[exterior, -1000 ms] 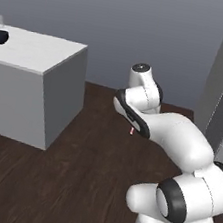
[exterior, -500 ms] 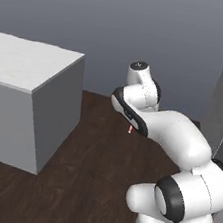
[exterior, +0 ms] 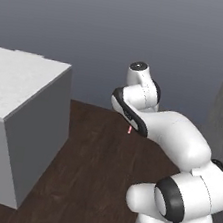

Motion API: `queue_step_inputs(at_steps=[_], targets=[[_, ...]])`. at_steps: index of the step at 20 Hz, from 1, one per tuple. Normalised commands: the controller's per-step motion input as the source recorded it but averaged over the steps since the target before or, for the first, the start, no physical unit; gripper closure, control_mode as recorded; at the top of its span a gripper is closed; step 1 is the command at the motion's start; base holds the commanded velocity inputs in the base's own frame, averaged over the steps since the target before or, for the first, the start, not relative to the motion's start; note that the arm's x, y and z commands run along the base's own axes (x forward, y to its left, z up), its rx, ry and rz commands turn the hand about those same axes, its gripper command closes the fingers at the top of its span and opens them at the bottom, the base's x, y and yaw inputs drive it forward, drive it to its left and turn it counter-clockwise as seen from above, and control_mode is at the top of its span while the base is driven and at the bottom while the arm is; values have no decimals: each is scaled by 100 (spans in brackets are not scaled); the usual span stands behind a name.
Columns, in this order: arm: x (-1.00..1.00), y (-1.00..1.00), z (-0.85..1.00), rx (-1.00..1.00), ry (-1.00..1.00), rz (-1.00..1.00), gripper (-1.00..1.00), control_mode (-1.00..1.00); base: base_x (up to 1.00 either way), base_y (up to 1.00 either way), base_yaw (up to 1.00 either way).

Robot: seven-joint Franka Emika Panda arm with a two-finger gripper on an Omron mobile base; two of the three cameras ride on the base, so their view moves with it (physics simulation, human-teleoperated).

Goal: Take a straw from the drawer in front and place it inside the glass cup on the dining counter.

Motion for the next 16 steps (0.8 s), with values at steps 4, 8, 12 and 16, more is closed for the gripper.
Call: queue_step_inputs(at_steps=[4,8,12,16], targets=[[0,0,0,0,0,0,100,100,100,0,-9],[0,0,0,0,0,0,100,100,100,0,-7],[0,0,0,0,0,0,100,100,100,0,-2],[0,0,0,0,0,0,100,100,100,0,0]])
